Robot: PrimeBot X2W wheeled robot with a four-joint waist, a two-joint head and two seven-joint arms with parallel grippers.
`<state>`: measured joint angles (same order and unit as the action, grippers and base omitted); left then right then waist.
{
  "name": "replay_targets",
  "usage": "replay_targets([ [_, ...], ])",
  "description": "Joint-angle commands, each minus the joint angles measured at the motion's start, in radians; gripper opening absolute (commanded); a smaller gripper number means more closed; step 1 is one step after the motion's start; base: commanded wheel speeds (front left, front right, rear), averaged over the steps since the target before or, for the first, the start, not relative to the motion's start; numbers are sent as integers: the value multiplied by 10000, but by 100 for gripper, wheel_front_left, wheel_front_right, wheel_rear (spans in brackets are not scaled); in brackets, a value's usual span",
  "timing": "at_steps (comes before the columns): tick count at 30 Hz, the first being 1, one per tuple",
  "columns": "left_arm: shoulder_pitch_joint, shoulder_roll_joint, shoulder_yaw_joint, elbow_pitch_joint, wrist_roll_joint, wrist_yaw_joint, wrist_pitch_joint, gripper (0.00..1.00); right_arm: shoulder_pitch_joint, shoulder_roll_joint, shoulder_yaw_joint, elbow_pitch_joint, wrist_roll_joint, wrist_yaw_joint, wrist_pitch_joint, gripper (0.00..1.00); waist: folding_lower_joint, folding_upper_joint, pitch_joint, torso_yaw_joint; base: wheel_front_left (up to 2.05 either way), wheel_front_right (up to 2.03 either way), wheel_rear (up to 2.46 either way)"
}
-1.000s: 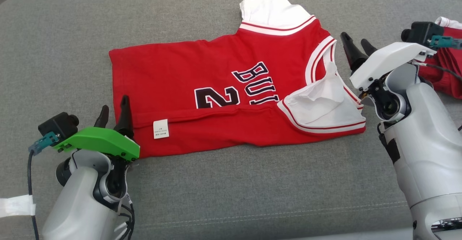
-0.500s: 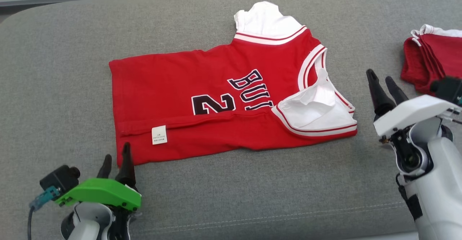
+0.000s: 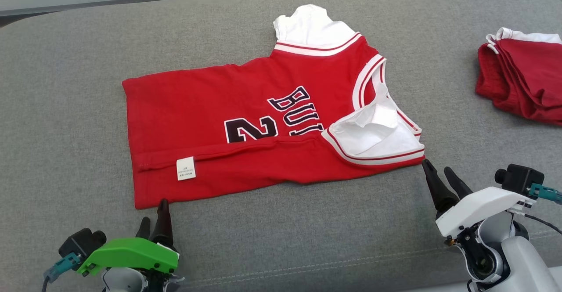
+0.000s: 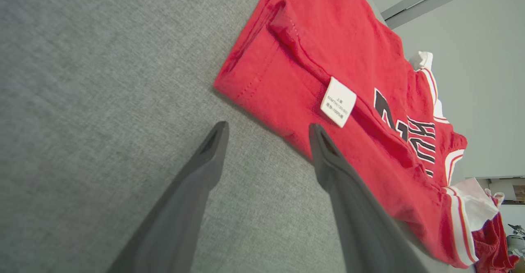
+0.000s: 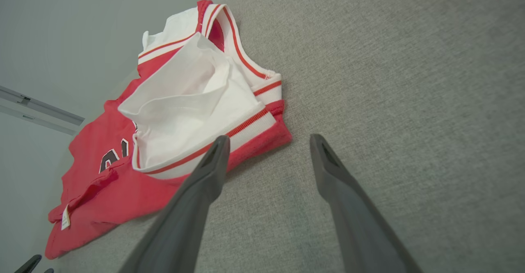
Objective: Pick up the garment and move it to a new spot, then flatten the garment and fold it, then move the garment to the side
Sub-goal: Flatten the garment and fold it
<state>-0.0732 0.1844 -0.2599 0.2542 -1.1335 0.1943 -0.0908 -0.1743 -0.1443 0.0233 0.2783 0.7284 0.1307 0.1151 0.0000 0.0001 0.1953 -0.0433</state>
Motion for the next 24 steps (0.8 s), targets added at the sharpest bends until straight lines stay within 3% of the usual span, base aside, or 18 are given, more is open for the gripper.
replay_targets([
  [1,-206,-7,66,77,-119,-43,41,100,146,40,-1,-79,-80,-1,47,100,0,-1,15,-13,0,0,0],
  [14,-1094,-351,505,1475,-674,-296,15,100,-97,323,167,0,-194,-1,223,100,0,-1,132,-155,0,0,0],
  [22,-1828,-529,518,2300,-686,-604,-164,100,-1107,572,321,1005,113,-1,142,100,0,-1,532,-241,0,0,0],
  [23,-1898,-552,503,2354,-675,-643,-175,95,-1267,586,361,1232,114,-1,139,100,0,-1,591,-222,0,0,0],
  [24,-2014,-606,468,2486,-650,-701,-234,61,-1558,624,409,1719,162,-1,122,100,0,-1,681,-174,0,0,0],
])
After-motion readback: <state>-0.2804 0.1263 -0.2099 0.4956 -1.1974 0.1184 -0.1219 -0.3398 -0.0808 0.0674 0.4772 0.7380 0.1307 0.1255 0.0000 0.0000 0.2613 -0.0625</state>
